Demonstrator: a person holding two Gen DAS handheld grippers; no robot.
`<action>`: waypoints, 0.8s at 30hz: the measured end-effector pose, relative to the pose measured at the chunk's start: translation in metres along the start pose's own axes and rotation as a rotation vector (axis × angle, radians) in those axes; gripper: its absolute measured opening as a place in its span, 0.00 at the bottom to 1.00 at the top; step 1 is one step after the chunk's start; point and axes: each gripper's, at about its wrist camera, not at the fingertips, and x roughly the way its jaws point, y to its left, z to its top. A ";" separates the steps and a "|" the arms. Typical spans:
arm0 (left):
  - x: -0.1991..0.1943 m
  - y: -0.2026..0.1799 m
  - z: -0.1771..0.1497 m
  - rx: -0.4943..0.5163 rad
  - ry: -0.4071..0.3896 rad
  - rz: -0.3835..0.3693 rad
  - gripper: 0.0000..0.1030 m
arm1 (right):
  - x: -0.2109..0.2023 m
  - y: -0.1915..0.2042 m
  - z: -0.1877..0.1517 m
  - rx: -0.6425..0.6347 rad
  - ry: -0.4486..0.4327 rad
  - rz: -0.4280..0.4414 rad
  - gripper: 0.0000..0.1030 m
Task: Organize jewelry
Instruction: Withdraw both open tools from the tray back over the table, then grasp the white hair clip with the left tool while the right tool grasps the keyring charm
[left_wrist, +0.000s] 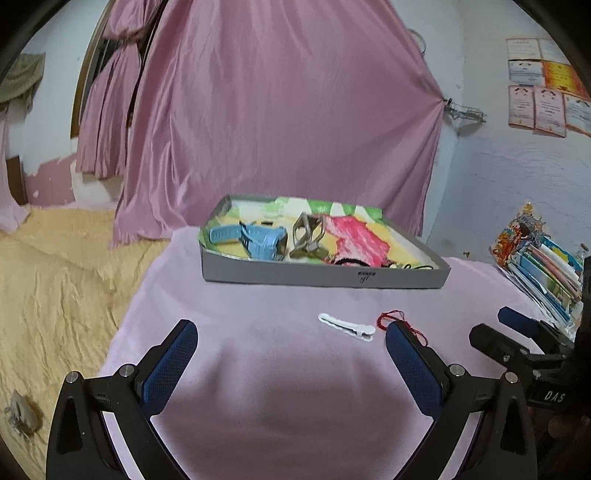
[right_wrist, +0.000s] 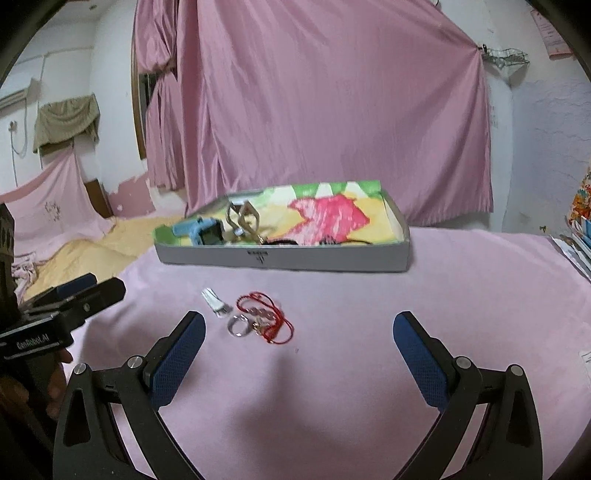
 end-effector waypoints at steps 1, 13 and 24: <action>0.004 0.000 0.001 -0.007 0.019 0.000 0.99 | 0.002 0.000 0.001 0.002 0.017 -0.004 0.97; 0.043 -0.012 0.006 -0.005 0.185 -0.038 0.99 | 0.035 -0.002 0.012 -0.048 0.168 0.055 0.72; 0.067 -0.027 0.011 0.010 0.269 -0.139 0.71 | 0.057 0.011 0.017 -0.199 0.288 0.160 0.41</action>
